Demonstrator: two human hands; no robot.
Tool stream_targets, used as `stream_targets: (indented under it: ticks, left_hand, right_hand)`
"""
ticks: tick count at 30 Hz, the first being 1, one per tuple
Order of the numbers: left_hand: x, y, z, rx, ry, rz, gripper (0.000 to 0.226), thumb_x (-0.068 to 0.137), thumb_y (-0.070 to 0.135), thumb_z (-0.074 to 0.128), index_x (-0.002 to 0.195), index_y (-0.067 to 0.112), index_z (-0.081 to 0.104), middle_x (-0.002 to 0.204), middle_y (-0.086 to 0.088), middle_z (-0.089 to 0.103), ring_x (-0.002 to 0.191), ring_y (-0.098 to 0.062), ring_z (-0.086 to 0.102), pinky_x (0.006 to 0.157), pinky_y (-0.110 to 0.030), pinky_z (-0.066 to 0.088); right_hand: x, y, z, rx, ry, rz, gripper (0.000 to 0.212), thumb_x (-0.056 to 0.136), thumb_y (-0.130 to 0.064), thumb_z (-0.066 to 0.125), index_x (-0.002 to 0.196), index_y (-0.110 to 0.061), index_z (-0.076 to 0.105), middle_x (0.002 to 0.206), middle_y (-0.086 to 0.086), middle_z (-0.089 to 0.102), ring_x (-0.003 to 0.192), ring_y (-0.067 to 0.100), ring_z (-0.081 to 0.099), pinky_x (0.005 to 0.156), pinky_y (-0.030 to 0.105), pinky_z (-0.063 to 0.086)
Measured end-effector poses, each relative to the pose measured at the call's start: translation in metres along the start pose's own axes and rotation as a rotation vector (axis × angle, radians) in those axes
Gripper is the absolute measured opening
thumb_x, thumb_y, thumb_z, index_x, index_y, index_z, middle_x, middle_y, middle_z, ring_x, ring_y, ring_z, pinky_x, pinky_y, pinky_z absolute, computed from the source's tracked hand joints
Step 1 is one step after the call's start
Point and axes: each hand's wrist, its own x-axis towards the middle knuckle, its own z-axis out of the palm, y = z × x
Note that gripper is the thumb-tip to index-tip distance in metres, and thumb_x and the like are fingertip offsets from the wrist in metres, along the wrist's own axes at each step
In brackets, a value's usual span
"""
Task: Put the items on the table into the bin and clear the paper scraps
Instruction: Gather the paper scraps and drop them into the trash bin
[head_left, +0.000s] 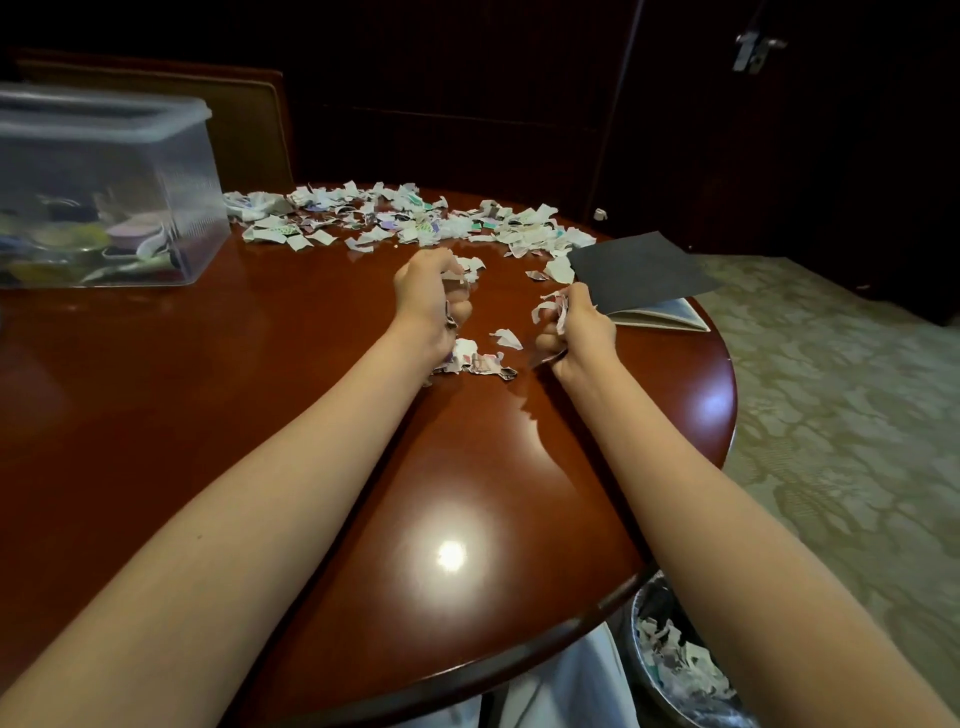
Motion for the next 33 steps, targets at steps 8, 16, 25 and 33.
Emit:
stream_targets:
  ticks: [8,16,25,33]
  left_hand:
    - [-0.02,-0.004,0.036,-0.302,-0.066,-0.188,0.028,0.086,0.001,0.035,0.062,0.015,0.029,0.034,0.005,0.025,0.026,-0.006,0.022,0.029,-0.011,0.02]
    - [-0.038,-0.033,0.097,-0.301,-0.167,-0.273,0.033,0.085,0.002,0.036,0.058,0.015,0.024,0.033,0.006,0.027,0.026,-0.006,0.021,0.03,-0.01,0.017]
    - [-0.076,-0.076,0.17,-0.267,-0.332,-0.392,0.034,0.083,0.0,0.037,0.056,0.017,0.023,0.035,0.006,0.025,0.026,-0.006,0.019,0.029,-0.012,0.016]
    - [-0.119,-0.125,0.218,-0.213,-0.417,-0.516,0.034,0.081,-0.003,0.037,0.054,0.015,0.026,0.034,0.005,0.026,0.026,-0.008,0.018,0.03,-0.011,0.014]
  right_hand:
    - [0.0,-0.017,-0.016,0.276,-0.103,0.127,0.028,0.092,-0.013,0.041,0.064,-0.011,0.038,0.047,0.001,0.041,0.021,0.005,0.022,0.024,0.012,0.015]
    - [-0.002,-0.057,-0.068,0.389,-0.137,0.034,0.029,0.094,-0.01,0.034,0.065,-0.011,0.034,0.034,-0.002,0.039,0.019,0.004,0.019,0.022,0.013,0.016]
    - [0.0,-0.086,-0.159,0.475,-0.054,-0.083,0.034,0.092,-0.005,0.024,0.059,-0.014,0.028,0.033,-0.003,0.035,0.019,0.004,0.016,0.023,0.012,0.012]
    - [-0.009,-0.094,-0.241,0.531,0.104,-0.119,0.033,0.092,-0.007,0.027,0.06,-0.013,0.029,0.034,-0.004,0.034,0.02,0.005,0.016,0.024,0.012,0.012]
